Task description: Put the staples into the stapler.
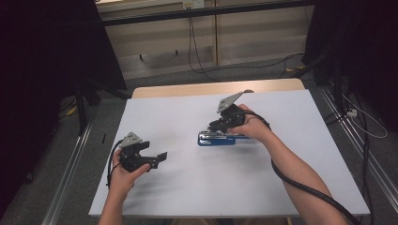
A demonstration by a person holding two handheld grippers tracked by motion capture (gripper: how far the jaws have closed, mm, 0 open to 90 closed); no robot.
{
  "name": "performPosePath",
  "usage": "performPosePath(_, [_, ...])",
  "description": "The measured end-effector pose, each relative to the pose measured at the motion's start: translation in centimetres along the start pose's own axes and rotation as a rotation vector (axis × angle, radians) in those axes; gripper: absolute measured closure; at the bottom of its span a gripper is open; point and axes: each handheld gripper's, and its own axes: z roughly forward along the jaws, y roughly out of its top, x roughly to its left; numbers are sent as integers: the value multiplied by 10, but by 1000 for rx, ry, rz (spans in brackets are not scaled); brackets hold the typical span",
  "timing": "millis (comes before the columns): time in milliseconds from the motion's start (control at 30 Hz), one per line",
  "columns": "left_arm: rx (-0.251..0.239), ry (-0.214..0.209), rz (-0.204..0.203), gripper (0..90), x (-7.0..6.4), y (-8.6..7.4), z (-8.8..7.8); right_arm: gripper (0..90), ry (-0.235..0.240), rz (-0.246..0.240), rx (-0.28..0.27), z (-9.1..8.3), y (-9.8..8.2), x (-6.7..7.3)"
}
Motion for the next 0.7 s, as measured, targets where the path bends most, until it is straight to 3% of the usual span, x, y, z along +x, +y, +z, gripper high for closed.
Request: performPosePath(700, [1,5,0,82,0,0,-1,798,19,-23,22,13,1,1])
